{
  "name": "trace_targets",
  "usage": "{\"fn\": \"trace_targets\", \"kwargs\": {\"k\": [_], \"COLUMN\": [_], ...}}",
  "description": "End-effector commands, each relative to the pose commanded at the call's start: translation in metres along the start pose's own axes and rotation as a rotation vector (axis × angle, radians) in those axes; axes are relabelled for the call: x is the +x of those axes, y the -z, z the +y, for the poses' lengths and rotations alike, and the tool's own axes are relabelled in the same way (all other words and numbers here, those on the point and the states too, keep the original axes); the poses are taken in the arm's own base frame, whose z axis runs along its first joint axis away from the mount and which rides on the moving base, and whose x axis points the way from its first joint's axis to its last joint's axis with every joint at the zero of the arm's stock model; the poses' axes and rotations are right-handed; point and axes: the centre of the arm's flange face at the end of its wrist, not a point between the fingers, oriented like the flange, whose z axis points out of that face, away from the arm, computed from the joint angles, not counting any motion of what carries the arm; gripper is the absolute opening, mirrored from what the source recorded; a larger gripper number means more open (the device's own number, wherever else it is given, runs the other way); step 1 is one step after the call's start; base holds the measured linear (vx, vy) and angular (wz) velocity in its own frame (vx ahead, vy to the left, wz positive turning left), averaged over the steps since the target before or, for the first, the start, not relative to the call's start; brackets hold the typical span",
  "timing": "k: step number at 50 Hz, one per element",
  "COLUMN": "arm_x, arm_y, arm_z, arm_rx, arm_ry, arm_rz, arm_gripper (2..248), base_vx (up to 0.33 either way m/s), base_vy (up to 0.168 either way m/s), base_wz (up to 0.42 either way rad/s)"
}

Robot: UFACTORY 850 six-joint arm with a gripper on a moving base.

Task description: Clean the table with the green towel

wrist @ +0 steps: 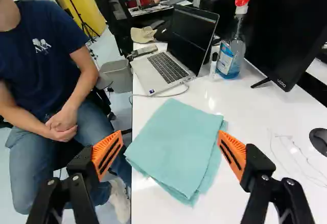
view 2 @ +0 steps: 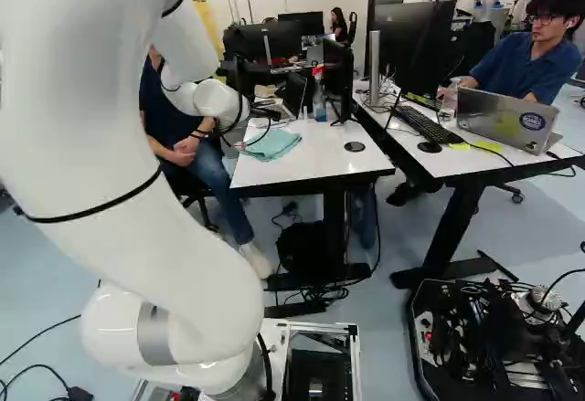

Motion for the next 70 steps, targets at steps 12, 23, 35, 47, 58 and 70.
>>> {"fn": "trace_targets", "kwargs": {"k": [12,23,35,47,58,70], "arm_x": [0.015,0.025,0.026,0.023,0.014,0.003], "arm_y": [-0.013,-0.027,-0.052,-0.078,-0.091,-0.101], "arm_z": [-0.005,-0.008,-0.008,-0.007,-0.006,-0.005], "arm_rx": [-0.006,-0.013,-0.020,-0.028,-0.033,-0.039], "arm_ry": [-0.042,-0.082,-0.093,-0.094,-0.093,-0.091], "arm_rz": [-0.041,-0.084,-0.110,-0.126,-0.145,-0.168], "arm_gripper": [247,247,247,247,247,247], "base_vx": [0.000,0.000,0.000,0.000,0.000,0.000], "base_vy": [0.000,0.000,0.000,0.000,0.000,0.000], "base_wz": [0.000,0.000,0.000,0.000,0.000,0.000]}}
